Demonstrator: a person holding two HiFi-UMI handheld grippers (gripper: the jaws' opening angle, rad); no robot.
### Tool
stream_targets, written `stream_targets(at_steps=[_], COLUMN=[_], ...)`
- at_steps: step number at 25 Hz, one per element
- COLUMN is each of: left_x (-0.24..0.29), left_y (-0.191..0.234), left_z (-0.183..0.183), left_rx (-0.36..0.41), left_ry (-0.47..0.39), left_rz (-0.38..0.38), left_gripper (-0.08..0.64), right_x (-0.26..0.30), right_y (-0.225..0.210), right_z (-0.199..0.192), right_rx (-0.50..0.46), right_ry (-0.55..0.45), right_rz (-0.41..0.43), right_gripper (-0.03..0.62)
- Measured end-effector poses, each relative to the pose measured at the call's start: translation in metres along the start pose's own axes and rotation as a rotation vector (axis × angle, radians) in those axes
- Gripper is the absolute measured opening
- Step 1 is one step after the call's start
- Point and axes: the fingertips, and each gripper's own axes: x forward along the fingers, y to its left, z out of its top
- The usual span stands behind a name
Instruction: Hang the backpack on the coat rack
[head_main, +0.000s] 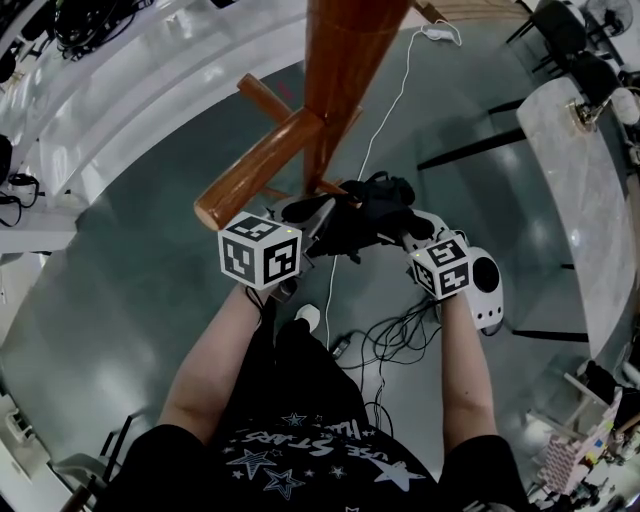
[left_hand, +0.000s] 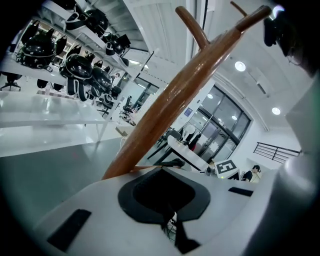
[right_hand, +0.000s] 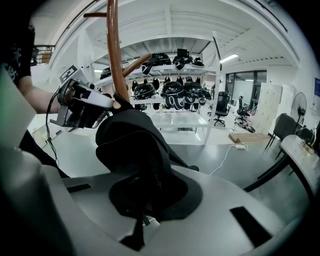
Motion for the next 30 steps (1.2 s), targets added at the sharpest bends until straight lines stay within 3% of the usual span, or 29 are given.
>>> stream_targets(at_steps=[7,15,26,30], left_x=[-0.006,-0.015,-0.003,0.000], left_y=[0.006,0.046,0.056,0.057], left_z=[-0.003,-0.030,-0.039,-0.036], left_rx=[-0.030,-0.103,-0.030,-0.021], left_ry=[-0.006,0.030,0.075,0.070], left_rz=[-0.013,0.049,0.044,0.036], left_gripper=[0.015,0.015,0.017,0.018], right_x=[0.010,0.041,0.060,0.063], right_y=[0.001,0.025,0.056,0.072], right_z=[0.005,-0.012,-0.055,-0.065], right_rx=[0.017,-0.005,0.213,0.251], right_ry=[0.018,0.065,0.061,0.074], right_rz=[-0.033,-0.030,-0.074,-0.099], right_gripper=[0.020,0.020,0.025,0.032])
